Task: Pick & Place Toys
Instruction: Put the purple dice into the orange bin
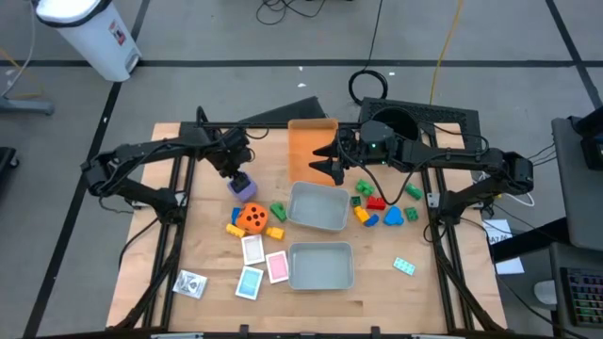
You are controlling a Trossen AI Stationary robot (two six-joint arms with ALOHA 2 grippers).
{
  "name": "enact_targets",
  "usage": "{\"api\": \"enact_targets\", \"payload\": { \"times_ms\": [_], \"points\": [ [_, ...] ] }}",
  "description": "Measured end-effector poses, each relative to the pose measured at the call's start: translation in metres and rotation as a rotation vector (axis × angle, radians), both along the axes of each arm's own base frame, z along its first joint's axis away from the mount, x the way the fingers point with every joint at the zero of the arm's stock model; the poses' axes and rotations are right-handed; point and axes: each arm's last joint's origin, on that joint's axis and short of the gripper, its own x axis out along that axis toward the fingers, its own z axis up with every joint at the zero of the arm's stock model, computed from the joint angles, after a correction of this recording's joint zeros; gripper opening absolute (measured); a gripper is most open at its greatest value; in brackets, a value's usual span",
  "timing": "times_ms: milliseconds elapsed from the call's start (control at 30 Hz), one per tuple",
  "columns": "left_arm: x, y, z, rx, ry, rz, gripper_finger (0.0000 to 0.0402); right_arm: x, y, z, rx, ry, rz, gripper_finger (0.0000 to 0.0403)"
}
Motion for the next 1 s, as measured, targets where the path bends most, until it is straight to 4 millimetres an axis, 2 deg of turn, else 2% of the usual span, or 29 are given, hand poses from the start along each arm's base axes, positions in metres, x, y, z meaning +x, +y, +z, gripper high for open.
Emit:
{"api": "enact_targets", "payload": {
  "times_ms": [267,600,700,1000],
  "points": [
    [-0.002,-0.001,0.001,-0.007,0.013,-0.022,0.0156,0.0,0.0,0.0,0.0,0.0,0.0,0.0265],
    [-0.002,-0.001,0.003,-0.003,0.015,-0.021,0.0145,0.0,0.0,0.0,0.0,0.0,0.0,0.0265],
    [0.0,0.001,0.01,0.016,0.017,-0.023,0.0144,0.0,0.0,0.0,0.0,0.0,0.0,0.0265],
    [0.011,0.01,0.046,0.135,-0.04,-0.05,0.0143,0.0,0.0,0.0,-0.004,0.0,0.0,0.0265]
  ]
}}
